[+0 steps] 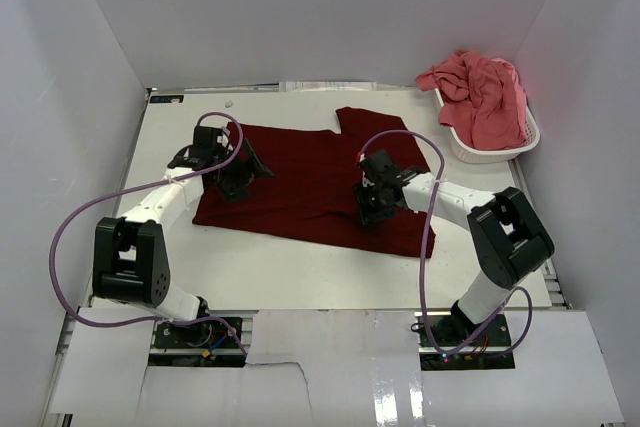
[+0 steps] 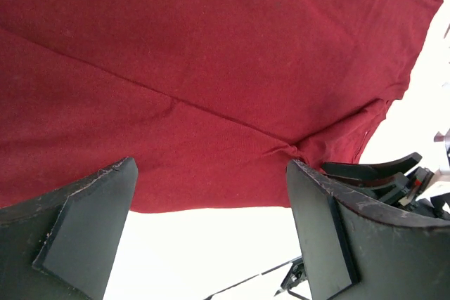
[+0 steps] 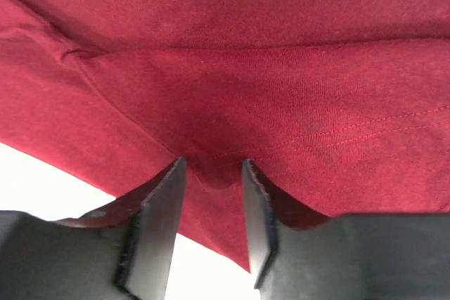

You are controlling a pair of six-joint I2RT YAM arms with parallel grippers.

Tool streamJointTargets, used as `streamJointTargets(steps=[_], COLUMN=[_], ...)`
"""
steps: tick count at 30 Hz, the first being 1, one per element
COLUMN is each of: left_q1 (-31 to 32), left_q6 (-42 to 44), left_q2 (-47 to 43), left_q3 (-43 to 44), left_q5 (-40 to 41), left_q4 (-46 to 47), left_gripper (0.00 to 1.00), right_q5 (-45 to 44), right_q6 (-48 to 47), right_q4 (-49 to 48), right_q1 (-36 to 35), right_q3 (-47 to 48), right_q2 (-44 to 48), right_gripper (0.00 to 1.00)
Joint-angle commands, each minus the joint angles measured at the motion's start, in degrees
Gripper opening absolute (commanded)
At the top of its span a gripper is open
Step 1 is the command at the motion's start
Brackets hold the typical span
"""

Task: Fold and stack the t-shirts
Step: Fold the flattened tshirt in 1/3 of the way

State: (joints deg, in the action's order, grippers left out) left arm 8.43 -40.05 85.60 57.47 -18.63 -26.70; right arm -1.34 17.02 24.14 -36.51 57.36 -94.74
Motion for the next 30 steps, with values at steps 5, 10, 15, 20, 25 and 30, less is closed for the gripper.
streamJointTargets(steps=[5, 10, 15, 20, 25, 30], left_q1=[0.2, 0.2, 0.2, 0.2, 0.2, 0.2], left_q6=[1.0, 1.4, 1.5, 2.3, 2.9, 2.8], left_q2=[-0.1, 0.1, -0.1, -0.5, -0.8, -0.3], left_q3=[1.4, 1.7, 1.0, 0.4, -0.4, -1.1], left_q5=[1.8, 2.2, 2.2, 3.0, 3.3, 2.6], left_q4=[-0.3, -0.7, -0.7, -1.1, -1.3, -1.0], left_gripper=[0.98, 0.98, 0.98, 0.98, 0.98, 0.98], right_q5=[0.0, -0.1, -1.7, -1.7, -4.0, -9.7], right_q6=[-1.3, -1.5, -3.0, -4.4, -8.5, -10.7], right_q4=[1.5, 1.9, 5.4, 7.3, 8.3, 7.2], right_q1=[-0.3, -0.3, -0.3, -0.3, -0.3, -0.3], right_q3=[2.8, 3.8, 11.0, 19.5, 32.1, 42.2], right_q2=[-1.4, -1.9, -3.5, -7.6, -16.5, -24.4], right_gripper=[0.34, 0.12, 0.08, 0.08, 0.08, 0.66])
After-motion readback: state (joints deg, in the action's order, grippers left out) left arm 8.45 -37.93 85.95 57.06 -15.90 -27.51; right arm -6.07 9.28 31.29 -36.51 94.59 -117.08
